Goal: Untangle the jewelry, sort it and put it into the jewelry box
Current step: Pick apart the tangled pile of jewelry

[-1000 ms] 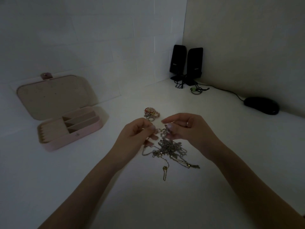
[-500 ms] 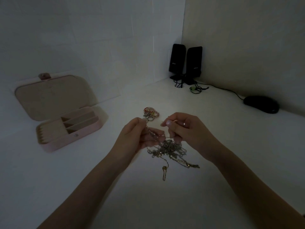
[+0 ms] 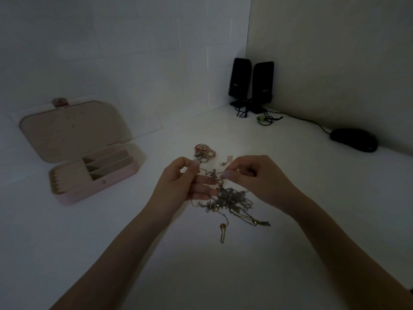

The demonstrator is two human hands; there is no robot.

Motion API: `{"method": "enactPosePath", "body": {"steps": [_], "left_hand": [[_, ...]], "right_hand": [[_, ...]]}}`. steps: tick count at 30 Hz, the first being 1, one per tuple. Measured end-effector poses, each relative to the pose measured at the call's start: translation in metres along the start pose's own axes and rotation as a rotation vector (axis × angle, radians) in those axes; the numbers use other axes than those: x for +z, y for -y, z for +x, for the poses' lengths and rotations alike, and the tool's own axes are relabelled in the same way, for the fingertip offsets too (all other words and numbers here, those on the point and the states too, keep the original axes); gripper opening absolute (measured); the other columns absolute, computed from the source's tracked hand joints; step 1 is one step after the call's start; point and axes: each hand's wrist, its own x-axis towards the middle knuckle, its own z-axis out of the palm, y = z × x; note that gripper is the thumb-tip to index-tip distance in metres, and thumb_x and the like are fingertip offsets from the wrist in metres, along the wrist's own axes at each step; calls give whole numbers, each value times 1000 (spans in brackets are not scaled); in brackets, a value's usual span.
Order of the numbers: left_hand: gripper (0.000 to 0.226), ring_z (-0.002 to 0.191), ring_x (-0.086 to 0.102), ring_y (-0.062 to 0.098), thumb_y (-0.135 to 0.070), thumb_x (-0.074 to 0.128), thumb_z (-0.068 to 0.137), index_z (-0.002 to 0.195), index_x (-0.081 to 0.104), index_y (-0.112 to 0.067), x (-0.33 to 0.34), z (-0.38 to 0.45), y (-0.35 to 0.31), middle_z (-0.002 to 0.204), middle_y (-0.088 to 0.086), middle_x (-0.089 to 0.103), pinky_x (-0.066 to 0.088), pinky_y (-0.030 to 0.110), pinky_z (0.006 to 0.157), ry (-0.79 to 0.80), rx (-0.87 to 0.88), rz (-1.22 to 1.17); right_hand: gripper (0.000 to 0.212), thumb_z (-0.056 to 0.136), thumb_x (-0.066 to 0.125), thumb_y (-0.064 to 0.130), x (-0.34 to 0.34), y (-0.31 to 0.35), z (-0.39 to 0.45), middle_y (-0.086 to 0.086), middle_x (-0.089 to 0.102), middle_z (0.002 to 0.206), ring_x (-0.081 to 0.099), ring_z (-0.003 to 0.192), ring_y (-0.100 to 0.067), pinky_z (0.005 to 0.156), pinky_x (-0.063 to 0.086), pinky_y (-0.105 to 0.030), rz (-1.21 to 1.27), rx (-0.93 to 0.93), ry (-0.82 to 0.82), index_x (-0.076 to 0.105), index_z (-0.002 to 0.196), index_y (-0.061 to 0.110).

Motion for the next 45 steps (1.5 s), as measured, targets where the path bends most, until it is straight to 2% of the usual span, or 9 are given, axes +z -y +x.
{"method": "enactPosePath", "body": {"steps": [7, 14, 18, 22, 28, 31, 36, 39, 45], "left_hand": [[12, 59, 69, 24, -15, 53, 91, 86, 51, -5, 2, 0, -2, 78, 19, 72, 57, 28, 55, 75, -114, -79], [22, 86, 71, 26, -14, 48, 94, 98, 67, -2, 4, -2, 0, 93, 21, 72, 59, 29, 71, 149, -246, -200], [20, 80, 72, 20, -11, 54, 89, 98, 69, -1, 2, 1, 2, 97, 17, 72, 58, 25, 69, 103, -241, -285], [19, 86, 71, 22, -6, 61, 78, 96, 66, -1, 0, 4, 4, 92, 13, 73, 58, 26, 71, 22, -138, -340], [12, 84, 71, 26, 0, 61, 82, 93, 63, -4, 1, 3, 8, 85, 20, 72, 57, 28, 73, 29, 51, -172], [29, 78, 71, 28, -3, 68, 72, 99, 60, -4, 5, -1, 11, 79, 20, 72, 57, 33, 73, 104, 131, -71], [22, 73, 72, 29, 9, 65, 77, 96, 57, 0, 9, -3, 15, 76, 22, 71, 58, 33, 70, 85, 170, 4], [21, 66, 71, 27, 5, 67, 78, 94, 58, -4, 10, -1, 17, 72, 16, 72, 59, 35, 68, 35, 148, 65], [22, 44, 54, 12, 8, 55, 84, 79, 68, -11, 5, 4, 19, 66, 4, 62, 47, 22, 47, -21, 143, 273]], "right_hand": [[13, 86, 66, 24, 2, 0, 1, 8, 32, 45, 28, 49, -13, 49, 24, -20, 72, -15, -23, 70, 75, 19], [7, 85, 68, 21, 4, 1, 0, -21, 50, 55, 39, 50, -22, 53, 31, -25, 78, -60, 35, 72, 80, 22], [10, 85, 69, 24, 8, 0, -4, -4, 63, 60, 53, 50, -13, 52, 42, -17, -66, -198, 126, 74, 82, 16], [37, 87, 58, 39, 10, -1, -6, -2, 71, 67, 66, 64, -14, 87, 47, -31, -135, -279, 234, 76, 71, 11], [36, 91, 51, 40, 1, 3, -1, 1, 65, 62, 62, 59, -15, 63, 48, -20, 48, -7, -119, 73, 70, 21], [29, 94, 50, 35, 4, 7, -1, 2, 70, 77, 69, 70, -10, 70, 53, -17, 141, 168, 13, 73, 92, 18], [9, 85, 67, 17, 10, 5, -5, -7, 72, 74, 69, 74, -21, 72, 54, -27, 312, 143, 98, 72, 80, 10], [10, 86, 65, 10, 9, 7, -3, -2, 69, 68, 66, 69, -12, 70, 53, -20, 334, 130, -7, 67, 77, 6], [15, 97, 46, 11, -6, 13, 0, -5, 59, 61, 61, 58, -18, 64, 57, -31, 716, 167, -247, 52, 85, 5]]}}
